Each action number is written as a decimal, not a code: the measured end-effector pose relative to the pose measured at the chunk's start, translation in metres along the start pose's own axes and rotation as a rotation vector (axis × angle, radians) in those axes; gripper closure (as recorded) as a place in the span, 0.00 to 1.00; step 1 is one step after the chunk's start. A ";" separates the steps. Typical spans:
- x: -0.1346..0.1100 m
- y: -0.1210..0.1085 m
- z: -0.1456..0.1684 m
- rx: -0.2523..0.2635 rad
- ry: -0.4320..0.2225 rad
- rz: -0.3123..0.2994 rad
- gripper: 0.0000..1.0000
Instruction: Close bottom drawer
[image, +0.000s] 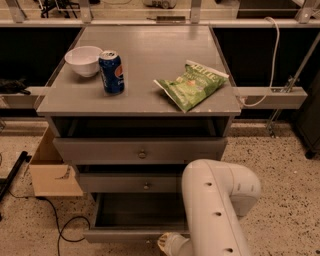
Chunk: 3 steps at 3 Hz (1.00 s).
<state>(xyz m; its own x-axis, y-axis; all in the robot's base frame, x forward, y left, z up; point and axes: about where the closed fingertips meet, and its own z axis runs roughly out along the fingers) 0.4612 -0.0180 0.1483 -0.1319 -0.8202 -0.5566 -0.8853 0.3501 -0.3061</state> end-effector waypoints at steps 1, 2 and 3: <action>0.000 -0.002 0.004 0.006 0.004 0.000 1.00; -0.005 -0.018 0.019 0.040 0.004 0.002 1.00; -0.005 -0.016 0.018 0.040 0.004 0.002 1.00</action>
Offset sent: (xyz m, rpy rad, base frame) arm 0.0817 0.0193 -0.0146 -0.0206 -0.0996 -0.0784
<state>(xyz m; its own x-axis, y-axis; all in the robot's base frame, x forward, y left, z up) 0.4844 -0.0115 0.1422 -0.1358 -0.8214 -0.5539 -0.8667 0.3693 -0.3353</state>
